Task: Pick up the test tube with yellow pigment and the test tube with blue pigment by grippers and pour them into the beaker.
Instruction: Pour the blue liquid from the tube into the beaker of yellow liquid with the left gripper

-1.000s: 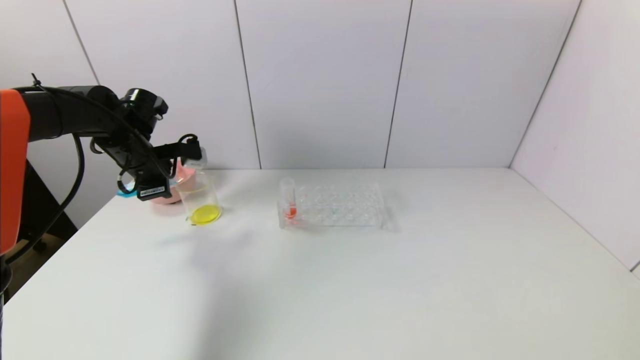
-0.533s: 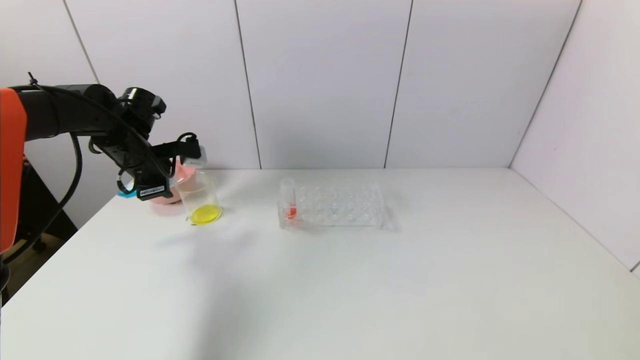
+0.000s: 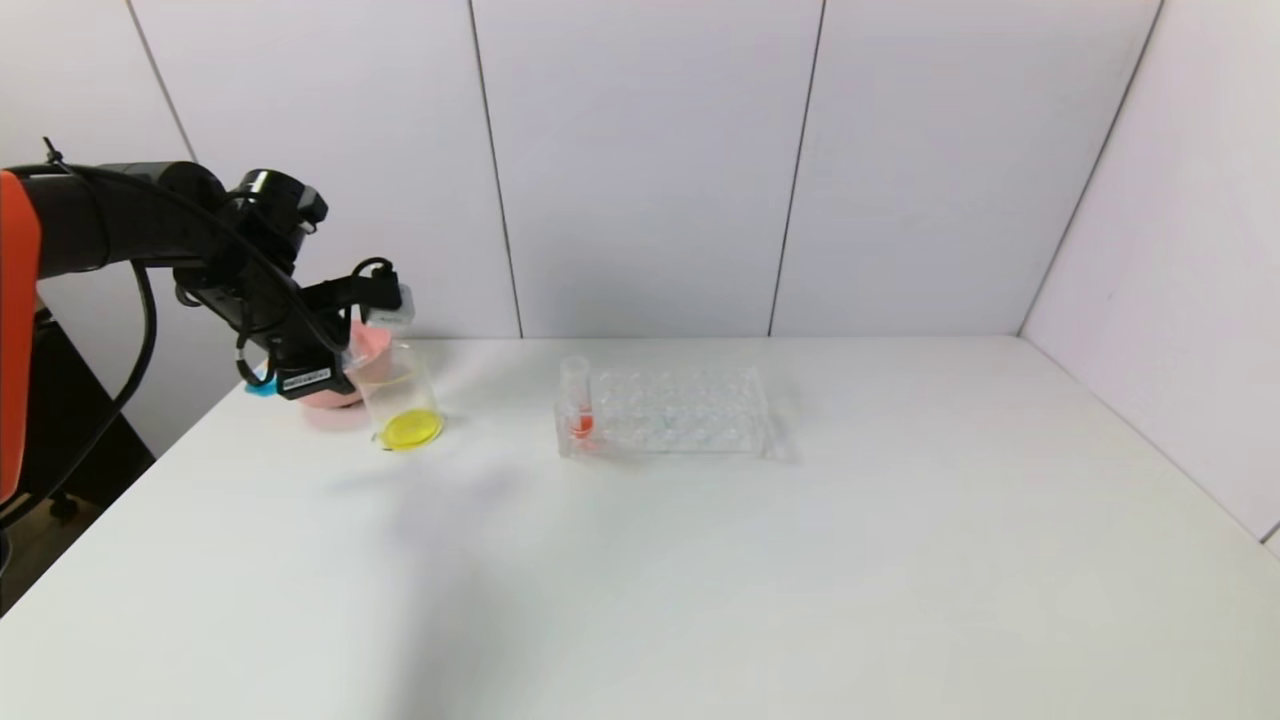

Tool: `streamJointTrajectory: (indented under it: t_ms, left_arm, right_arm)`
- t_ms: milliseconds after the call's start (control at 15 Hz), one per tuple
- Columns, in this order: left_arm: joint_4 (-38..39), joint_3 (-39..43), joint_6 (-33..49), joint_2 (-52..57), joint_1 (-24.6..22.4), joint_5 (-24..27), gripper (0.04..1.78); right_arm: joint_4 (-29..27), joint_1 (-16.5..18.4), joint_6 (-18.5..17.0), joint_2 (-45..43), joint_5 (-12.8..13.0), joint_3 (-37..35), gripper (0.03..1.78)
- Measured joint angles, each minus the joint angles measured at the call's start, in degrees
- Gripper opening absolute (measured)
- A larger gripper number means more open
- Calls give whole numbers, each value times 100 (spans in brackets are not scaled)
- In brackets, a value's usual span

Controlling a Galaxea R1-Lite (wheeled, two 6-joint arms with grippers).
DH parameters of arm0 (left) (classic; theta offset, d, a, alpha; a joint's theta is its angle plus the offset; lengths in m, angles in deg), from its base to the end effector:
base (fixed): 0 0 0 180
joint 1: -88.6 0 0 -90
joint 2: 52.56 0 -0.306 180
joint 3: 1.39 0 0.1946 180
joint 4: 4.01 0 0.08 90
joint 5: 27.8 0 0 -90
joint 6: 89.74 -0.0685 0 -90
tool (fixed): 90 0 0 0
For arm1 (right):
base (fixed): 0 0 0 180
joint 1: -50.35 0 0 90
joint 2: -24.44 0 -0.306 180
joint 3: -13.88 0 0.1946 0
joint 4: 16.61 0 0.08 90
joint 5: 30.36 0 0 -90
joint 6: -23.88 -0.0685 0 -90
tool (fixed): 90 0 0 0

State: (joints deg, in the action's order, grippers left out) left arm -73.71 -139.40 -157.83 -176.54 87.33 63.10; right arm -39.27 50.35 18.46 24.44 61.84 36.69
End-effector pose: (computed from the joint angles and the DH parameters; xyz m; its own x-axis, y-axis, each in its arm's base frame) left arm 0.4435 0.0088 0.1783 0.5641 -0.0032 -0.8257 0.7610 0.3901 0.5184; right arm 0.0218 -0.0026 0.0758 0.9993 -0.0384 0.0026 0.0380 0.9948 0.0946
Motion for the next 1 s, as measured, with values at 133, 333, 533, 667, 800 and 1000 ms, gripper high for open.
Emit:
streamJointTrajectory:
  t_ms: [133, 333, 533, 667, 800, 1000]
  left_arm:
    - [-2, 0, 9, 5, -2, -9, 53]
    - [-29, 0, 1, 2, -7, -27, 53]
    - [-101, -2, -7, 0, -38, -24, 53]
    - [-165, -2, -63, 0, -137, -22, 53]
    - [-167, -2, -74, 5, -184, -22, 53]
    - [-138, -2, -82, -13, -206, -28, 53]
  right_arm:
    - [0, 0, 0, 0, -2, 0, 177]
    - [0, 0, 0, 0, 0, 0, 177]
    - [0, 0, 0, 0, -2, 0, 177]
    - [0, 0, 2, 0, 0, 0, 177]
    - [0, 0, 0, 0, 0, 0, 177]
    - [0, 0, 0, 0, -2, 0, 177]
